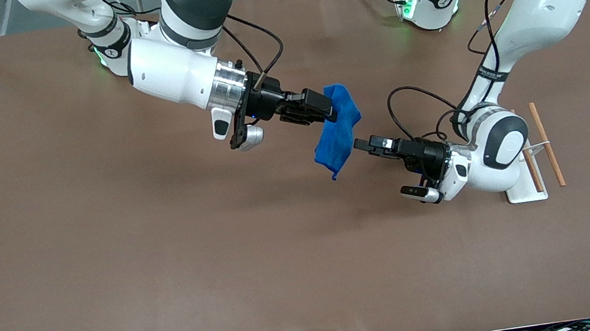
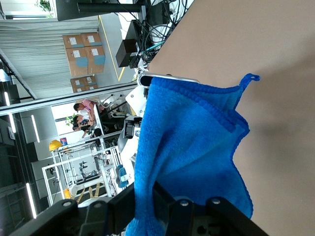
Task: Right arm passes towel to left arm to hang
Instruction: 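Grasp the hanging towel with the left gripper beside the right gripper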
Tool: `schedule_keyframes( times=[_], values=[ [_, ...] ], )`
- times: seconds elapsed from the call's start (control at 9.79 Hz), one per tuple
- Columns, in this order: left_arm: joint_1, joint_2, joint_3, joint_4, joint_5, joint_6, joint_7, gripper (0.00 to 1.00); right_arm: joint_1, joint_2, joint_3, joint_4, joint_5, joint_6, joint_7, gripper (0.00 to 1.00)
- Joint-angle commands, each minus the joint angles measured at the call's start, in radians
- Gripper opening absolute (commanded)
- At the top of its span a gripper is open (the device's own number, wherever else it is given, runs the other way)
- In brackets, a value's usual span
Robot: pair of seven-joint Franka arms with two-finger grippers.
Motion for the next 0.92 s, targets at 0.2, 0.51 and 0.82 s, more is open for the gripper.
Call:
schedule_keyframes(
  times=[0.2,0.51,0.82],
  values=[
    [-0.025,0.068,0.003,0.006,-0.031,0.002,0.026,0.98,0.0,0.013,0.012,0.018,0.021,0.013,0.004,0.0],
    [-0.016,0.055,-0.013,0.02,-0.04,0.0,0.005,0.92,0.0,0.013,0.012,0.018,0.021,0.013,0.004,0.0],
    [-0.001,0.054,-0.019,0.023,-0.049,0.0,-0.006,0.82,0.0,0.013,0.012,0.018,0.021,0.013,0.004,0.0]
  ],
)
